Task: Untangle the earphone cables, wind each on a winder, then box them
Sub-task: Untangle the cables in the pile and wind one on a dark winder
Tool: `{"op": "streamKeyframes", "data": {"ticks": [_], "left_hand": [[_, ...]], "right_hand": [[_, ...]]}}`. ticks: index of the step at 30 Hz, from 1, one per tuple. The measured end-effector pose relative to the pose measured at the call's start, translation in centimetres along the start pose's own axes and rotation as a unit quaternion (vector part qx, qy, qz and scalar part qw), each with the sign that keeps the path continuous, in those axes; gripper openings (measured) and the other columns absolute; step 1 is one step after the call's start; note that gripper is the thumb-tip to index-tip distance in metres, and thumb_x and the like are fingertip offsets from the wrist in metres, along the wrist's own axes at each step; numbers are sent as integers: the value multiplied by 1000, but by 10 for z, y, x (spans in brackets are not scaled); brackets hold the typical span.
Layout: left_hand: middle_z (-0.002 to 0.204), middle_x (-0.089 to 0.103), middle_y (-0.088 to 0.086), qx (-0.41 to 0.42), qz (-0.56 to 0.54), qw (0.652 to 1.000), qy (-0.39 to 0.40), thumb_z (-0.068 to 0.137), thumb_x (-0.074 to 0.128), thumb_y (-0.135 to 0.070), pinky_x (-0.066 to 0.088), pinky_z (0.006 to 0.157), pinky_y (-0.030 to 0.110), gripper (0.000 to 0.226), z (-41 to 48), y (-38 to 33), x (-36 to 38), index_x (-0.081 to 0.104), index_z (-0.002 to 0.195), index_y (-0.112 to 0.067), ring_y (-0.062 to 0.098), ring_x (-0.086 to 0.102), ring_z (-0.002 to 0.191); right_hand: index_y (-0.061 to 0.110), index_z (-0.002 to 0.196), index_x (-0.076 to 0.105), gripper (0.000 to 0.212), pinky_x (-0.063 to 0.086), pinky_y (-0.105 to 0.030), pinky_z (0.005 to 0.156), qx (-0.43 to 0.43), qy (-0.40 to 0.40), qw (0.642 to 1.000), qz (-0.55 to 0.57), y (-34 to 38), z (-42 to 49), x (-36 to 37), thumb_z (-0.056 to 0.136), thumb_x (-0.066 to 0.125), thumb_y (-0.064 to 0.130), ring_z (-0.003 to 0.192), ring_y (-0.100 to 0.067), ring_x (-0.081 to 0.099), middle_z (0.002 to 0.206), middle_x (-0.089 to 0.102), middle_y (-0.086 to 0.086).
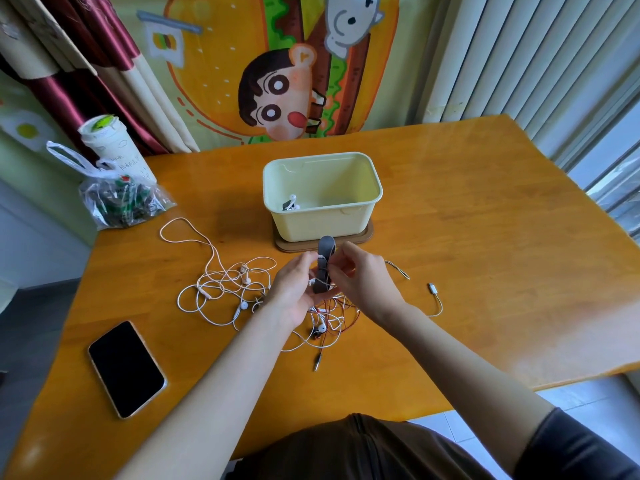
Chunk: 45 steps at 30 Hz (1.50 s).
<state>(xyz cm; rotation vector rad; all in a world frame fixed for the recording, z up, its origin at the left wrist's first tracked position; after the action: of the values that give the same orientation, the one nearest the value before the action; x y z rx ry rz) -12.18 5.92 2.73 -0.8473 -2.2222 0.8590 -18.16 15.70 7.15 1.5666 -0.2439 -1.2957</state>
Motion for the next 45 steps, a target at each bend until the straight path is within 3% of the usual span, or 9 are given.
{"op": "streamKeyframes", "data": {"ticks": [5, 8, 14, 20, 27, 30, 35, 40, 45], "left_hand": [[101, 54, 20, -25, 11, 1000, -10, 97, 46, -15, 56, 59, 41, 22, -1, 8, -1, 56, 109, -1, 31, 57, 85], [96, 54, 19, -38, 12, 999, -4, 97, 45, -15, 56, 55, 39, 19, -3, 10, 0, 55, 103, -1, 30, 57, 84], [105, 56, 23, -36, 12, 999, -2, 98, 41, -11, 58, 56, 37, 24, -3, 9, 2, 52, 116, 2, 30, 59, 89], [94, 59, 20, -10, -18, 1000, -9, 94, 48, -4, 59, 57, 34, 8, -2, 4, -1, 47, 102, -5, 30, 62, 87], [91, 61, 16, 6, -46, 999, -4, 95, 51, -5, 57, 60, 31, 7, 0, -2, -2, 52, 102, -3, 25, 64, 82], [98, 64, 17, 6, -44, 999, 3, 96, 51, -6, 58, 62, 32, 16, 0, -2, -2, 54, 111, -1, 25, 65, 87], [97, 65, 16, -2, -46, 999, 4, 97, 49, -7, 57, 67, 35, 26, 3, 1, -4, 53, 121, 2, 24, 65, 83], [94, 64, 16, -10, -44, 999, 9, 97, 49, -6, 56, 71, 38, 19, 2, 6, -5, 54, 114, -1, 25, 64, 82], [109, 61, 20, -21, -67, 997, 43, 96, 49, -2, 59, 74, 41, 21, -1, 9, -2, 53, 116, -2, 31, 63, 98]], "right_hand": [[6, 85, 60, 6, 53, -42, 67, -6, 14, 999, -32, 1, -2, 2, 80, 58, 9, 72, -24, 61, 80, 66, -6], [7, 87, 60, 7, 53, -40, 67, -5, 14, 999, -45, 0, -3, 2, 81, 58, 10, 73, -24, 61, 82, 67, -6], [9, 92, 58, 6, 47, -22, 60, 20, 8, 999, -41, -3, -1, 0, 87, 56, 11, 70, -17, 57, 81, 59, 1], [15, 87, 53, 8, 40, -14, 57, 15, -2, 1000, -17, -2, 0, -2, 86, 55, 8, 68, -14, 53, 79, 57, 2], [14, 104, 47, 18, 47, -20, 71, 15, 42, 998, 36, -3, -2, 6, 89, 54, 8, 87, -16, 57, 98, 58, 1], [17, 101, 46, 19, 50, -25, 76, -9, 50, 998, 31, 0, -3, 6, 88, 57, 8, 91, -18, 58, 101, 54, 0], [8, 93, 64, 12, 40, -5, 69, -35, 66, 997, -28, -2, -3, 6, 87, 66, 18, 77, -7, 51, 91, 50, 3], [6, 94, 66, 18, 46, -18, 71, -37, 81, 993, -78, -1, -3, 7, 86, 67, 22, 81, -17, 55, 95, 55, -3], [3, 94, 61, 16, 49, -28, 74, -20, 75, 994, -83, -5, 0, 4, 90, 62, 18, 83, -21, 56, 94, 61, -8]]}}
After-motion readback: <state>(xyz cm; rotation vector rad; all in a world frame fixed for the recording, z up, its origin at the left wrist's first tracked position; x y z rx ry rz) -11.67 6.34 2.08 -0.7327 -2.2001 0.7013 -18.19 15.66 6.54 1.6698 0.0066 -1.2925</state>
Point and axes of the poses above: each hand's wrist, its own z-axis towards the middle knuckle, its own x-axis out of the palm, y = z × x, the point moved 7 cm from there along z, towards the middle knuckle
